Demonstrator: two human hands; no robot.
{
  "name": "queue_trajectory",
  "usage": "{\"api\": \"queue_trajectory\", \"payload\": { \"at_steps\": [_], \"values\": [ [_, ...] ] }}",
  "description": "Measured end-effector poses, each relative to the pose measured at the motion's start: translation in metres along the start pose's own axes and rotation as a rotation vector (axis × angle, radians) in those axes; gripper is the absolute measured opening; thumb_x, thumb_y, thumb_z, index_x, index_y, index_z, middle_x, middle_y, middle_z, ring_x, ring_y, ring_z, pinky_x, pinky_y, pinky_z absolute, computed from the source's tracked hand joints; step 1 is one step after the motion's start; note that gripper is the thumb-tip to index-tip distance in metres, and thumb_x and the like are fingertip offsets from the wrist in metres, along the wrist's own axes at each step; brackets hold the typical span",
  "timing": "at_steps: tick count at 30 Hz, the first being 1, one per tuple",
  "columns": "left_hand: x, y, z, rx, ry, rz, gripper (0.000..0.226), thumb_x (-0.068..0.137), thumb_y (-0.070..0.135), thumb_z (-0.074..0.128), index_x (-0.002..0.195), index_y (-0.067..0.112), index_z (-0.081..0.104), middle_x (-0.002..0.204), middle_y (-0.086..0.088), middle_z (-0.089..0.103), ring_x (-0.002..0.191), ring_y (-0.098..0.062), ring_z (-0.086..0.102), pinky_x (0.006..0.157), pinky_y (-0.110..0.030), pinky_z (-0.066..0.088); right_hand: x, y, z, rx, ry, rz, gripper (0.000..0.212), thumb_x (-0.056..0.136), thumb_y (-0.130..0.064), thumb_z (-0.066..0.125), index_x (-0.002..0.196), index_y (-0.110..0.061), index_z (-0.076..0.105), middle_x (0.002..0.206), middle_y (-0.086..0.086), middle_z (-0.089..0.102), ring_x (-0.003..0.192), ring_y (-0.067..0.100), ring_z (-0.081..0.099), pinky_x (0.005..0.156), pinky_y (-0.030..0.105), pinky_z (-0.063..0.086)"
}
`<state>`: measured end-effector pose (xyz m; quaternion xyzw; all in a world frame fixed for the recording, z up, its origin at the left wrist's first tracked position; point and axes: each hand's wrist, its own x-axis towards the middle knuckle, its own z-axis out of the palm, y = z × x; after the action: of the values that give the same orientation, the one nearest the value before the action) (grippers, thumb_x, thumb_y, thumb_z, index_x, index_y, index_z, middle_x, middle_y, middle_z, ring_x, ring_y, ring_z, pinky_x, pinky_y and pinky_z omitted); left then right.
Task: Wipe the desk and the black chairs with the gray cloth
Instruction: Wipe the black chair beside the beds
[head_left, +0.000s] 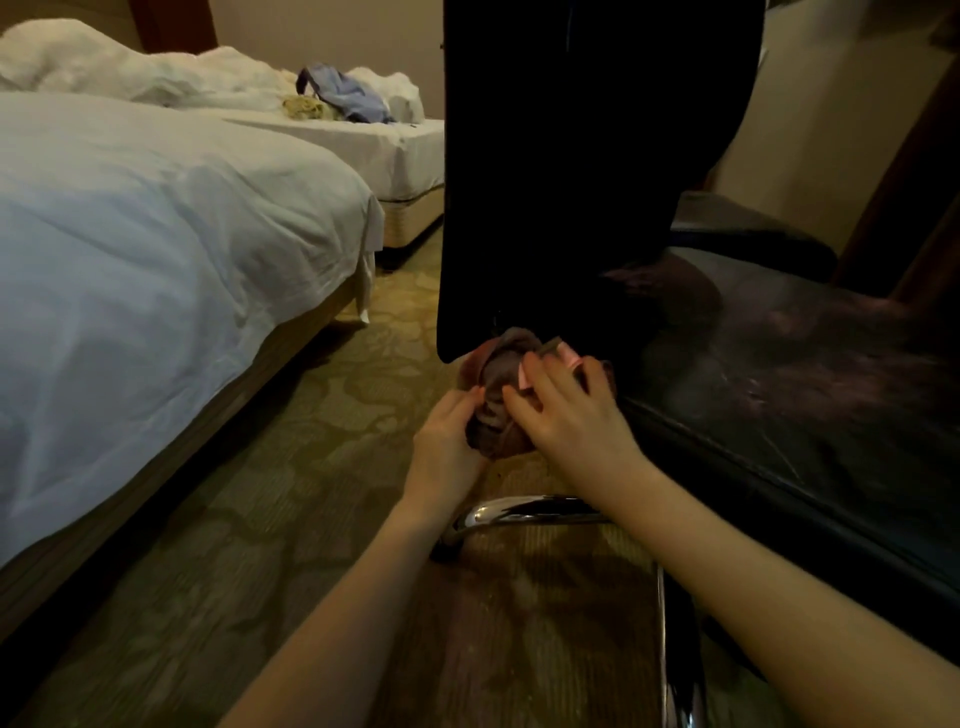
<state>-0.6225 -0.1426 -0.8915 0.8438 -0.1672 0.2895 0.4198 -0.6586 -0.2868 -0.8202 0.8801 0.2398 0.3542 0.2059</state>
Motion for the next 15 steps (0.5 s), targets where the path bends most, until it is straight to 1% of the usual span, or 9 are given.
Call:
{"api": "queue_trajectory", "payload": {
  "at_steps": [1,3,5,7,9,11,12,14,15],
  "values": [
    [-0.005,-0.002,0.001,0.000,-0.054,0.012,0.035,0.081,0.009,0.068,0.115,0.010,0.064,0.103,-0.002,0.061,0.091,-0.019,0.061,0.075,-0.011,0.040,-0.005,-0.005,0.003,-0.036,-0.016,-0.039,0.038,0.080,-0.012,0.039,0.092,-0.015,0.075,0.104,0.017,0.069,0.097,0.030,0.067,0.088,0.046,0.039],
    [-0.010,-0.007,0.000,0.061,-0.191,0.059,0.031,0.083,0.010,0.065,0.114,0.012,0.064,0.107,-0.002,0.061,0.093,-0.020,0.061,0.076,-0.020,0.045,-0.011,-0.012,0.005,-0.070,-0.035,-0.096,0.037,0.079,-0.011,0.040,0.086,-0.016,0.077,0.103,0.014,0.071,0.098,0.027,0.067,0.090,0.043,0.035],
    [-0.008,-0.010,-0.003,0.141,-0.279,0.082,0.029,0.083,0.012,0.063,0.112,0.012,0.065,0.109,-0.004,0.061,0.094,-0.023,0.062,0.077,-0.033,0.050,-0.013,-0.018,0.008,-0.048,-0.024,-0.122,0.019,0.070,-0.016,0.062,0.082,-0.017,0.077,0.100,0.012,0.072,0.097,0.025,0.068,0.091,0.042,0.036],
    [-0.008,-0.011,-0.011,0.185,-0.328,0.089,0.028,0.080,0.019,0.065,0.108,0.011,0.065,0.108,-0.005,0.060,0.093,-0.025,0.061,0.075,-0.040,0.051,-0.012,-0.022,0.002,0.050,-0.079,-0.069,0.029,0.051,-0.022,0.081,0.079,-0.020,0.076,0.094,0.008,0.072,0.094,0.023,0.068,0.089,0.040,0.046],
    [-0.012,-0.008,-0.021,0.199,-0.344,0.124,0.032,0.075,0.028,0.065,0.101,0.009,0.066,0.100,-0.005,0.060,0.088,-0.024,0.060,0.071,-0.037,0.049,-0.013,-0.021,-0.004,0.211,-0.064,-0.015,0.037,0.043,-0.023,0.088,0.078,-0.021,0.075,0.088,0.004,0.071,0.088,0.024,0.067,0.084,0.036,0.050],
    [-0.011,0.005,-0.035,0.139,-0.278,0.143,0.031,0.070,0.023,0.072,0.093,0.005,0.063,0.089,-0.003,0.057,0.080,-0.018,0.056,0.065,-0.021,0.037,-0.010,-0.012,-0.015,0.324,0.034,0.019,0.040,0.046,-0.016,0.087,0.083,-0.016,0.073,0.086,0.008,0.069,0.084,0.030,0.066,0.082,0.037,0.038],
    [-0.005,0.015,-0.042,0.097,-0.204,0.143,0.031,0.066,0.017,0.075,0.091,0.004,0.061,0.087,-0.002,0.054,0.078,-0.014,0.052,0.063,-0.017,0.030,-0.005,-0.003,-0.021,0.342,0.095,0.046,0.039,0.049,-0.014,0.083,0.086,-0.014,0.072,0.087,0.010,0.068,0.083,0.031,0.065,0.079,0.037,0.033],
    [0.023,0.035,-0.053,0.057,-0.046,0.154,0.035,0.062,0.012,0.074,0.092,0.002,0.059,0.090,-0.007,0.055,0.079,-0.013,0.048,0.063,-0.014,0.026,0.013,0.021,-0.041,0.344,0.183,0.121,0.035,0.060,-0.019,0.069,0.094,-0.015,0.071,0.094,0.012,0.067,0.087,0.034,0.063,0.078,0.038,0.035],
    [0.041,0.045,-0.055,0.056,0.002,0.157,0.036,0.063,0.010,0.073,0.095,0.001,0.059,0.093,-0.011,0.057,0.083,-0.015,0.049,0.065,-0.015,0.026,0.024,0.034,-0.050,0.352,0.182,0.165,0.036,0.066,-0.021,0.063,0.101,-0.016,0.070,0.100,0.011,0.066,0.093,0.034,0.061,0.080,0.039,0.038]
  ]
}}
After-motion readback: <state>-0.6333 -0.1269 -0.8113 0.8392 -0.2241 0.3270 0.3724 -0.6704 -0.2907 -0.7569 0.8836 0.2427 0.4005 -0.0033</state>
